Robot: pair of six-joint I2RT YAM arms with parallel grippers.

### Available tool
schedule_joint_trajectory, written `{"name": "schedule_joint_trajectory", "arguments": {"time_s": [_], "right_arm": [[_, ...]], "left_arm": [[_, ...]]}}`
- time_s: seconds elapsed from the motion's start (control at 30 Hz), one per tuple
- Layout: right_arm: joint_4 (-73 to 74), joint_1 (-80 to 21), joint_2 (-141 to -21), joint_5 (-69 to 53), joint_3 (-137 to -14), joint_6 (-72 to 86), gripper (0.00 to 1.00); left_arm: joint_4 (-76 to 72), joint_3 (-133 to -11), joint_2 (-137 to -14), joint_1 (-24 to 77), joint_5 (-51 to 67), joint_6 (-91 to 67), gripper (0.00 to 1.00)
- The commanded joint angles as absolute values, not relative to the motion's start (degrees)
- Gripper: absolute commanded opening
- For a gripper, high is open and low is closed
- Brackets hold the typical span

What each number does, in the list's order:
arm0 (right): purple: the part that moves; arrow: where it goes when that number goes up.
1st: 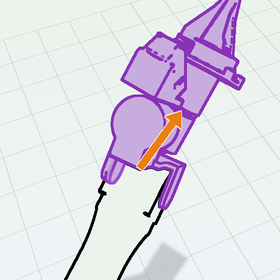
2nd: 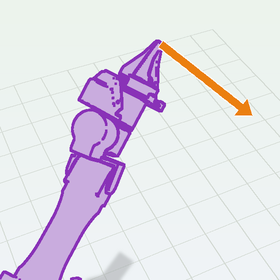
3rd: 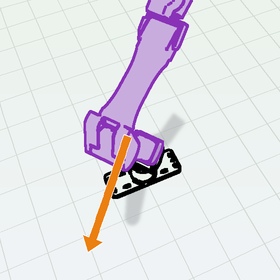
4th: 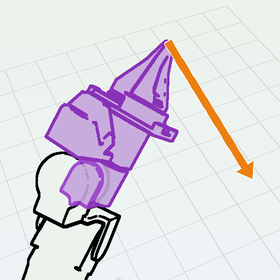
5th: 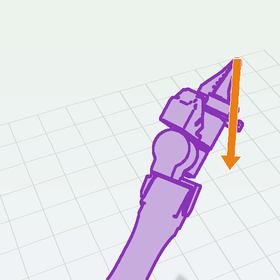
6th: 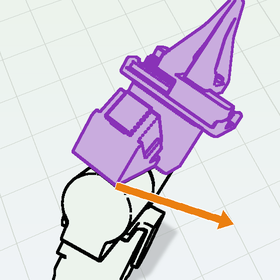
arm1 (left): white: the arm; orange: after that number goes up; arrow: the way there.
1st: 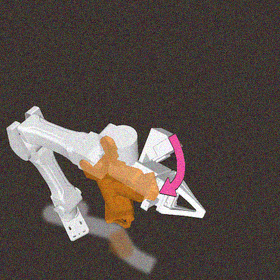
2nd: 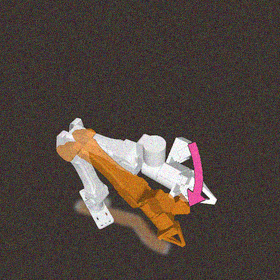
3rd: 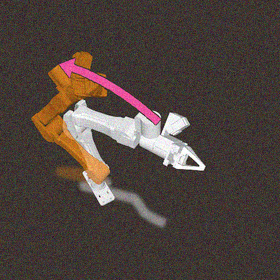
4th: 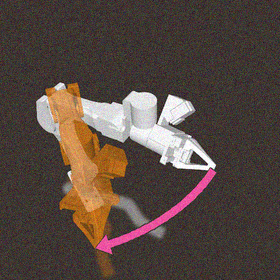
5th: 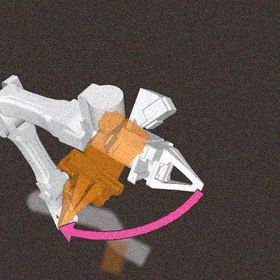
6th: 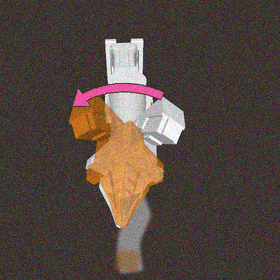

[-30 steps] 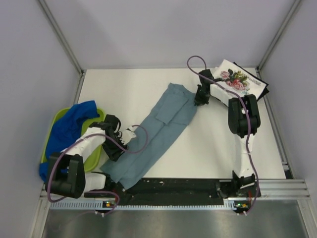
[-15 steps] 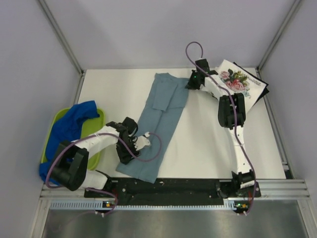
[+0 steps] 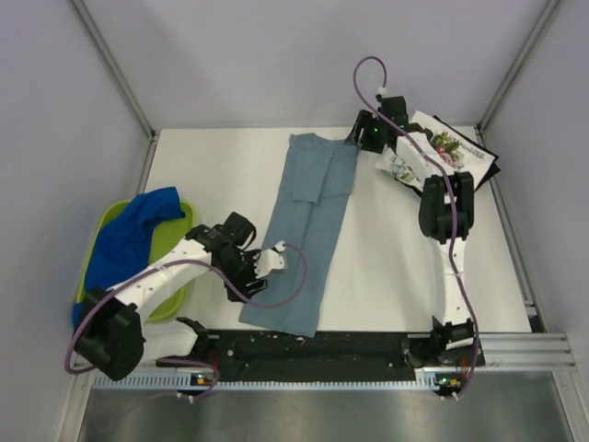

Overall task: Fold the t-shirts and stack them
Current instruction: Rotate the tshirt 90 degrees, then grab the bottom of the folded rectangular tshirt with both arms

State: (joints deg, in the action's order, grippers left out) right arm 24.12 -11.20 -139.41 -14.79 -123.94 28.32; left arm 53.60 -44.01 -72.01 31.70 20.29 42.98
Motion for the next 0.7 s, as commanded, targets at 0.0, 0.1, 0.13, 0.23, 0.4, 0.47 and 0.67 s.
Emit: {"name": "schedule_joint_trajectory", "arguments": {"time_s": [0.0, 0.1, 0.13, 0.23, 0.4, 0.47, 0.67], "right_arm": [[14.53, -14.58, -118.43, -22.48, -114.21, 17.42, 0.62], [0.47, -17.04, -104.72, -28.90, -91.30, 11.53, 0.68], [-6.87, -18.27, -99.54, -31.00, -82.79, 8.73, 0.73], [-22.37, -22.40, -86.09, -36.98, -60.37, -1.37, 0.73], [-24.82, -33.89, -69.20, -41.04, -34.75, -20.52, 0.74], [-15.26, -41.45, -65.06, -37.03, -32.35, -28.18, 0.73], [-2.55, -62.38, -61.35, -27.61, -27.17, -37.00, 0.67]], "left_arm": [[60.46, -48.86, -67.42, 29.97, 22.23, 48.77, 0.62], [61.70, -48.69, -65.57, 29.88, 26.61, 52.11, 0.62], [61.61, -48.43, -65.13, 29.88, 28.46, 53.16, 0.62], [62.92, -48.34, -63.99, 27.96, 37.05, 57.20, 0.62], [66.97, -46.33, -63.46, 26.37, 44.48, 68.71, 0.68], [67.41, -44.48, -63.28, 26.63, 42.55, 72.14, 0.72], [63.82, -37.36, -62.05, 27.95, 35.52, 75.93, 0.73]]}}
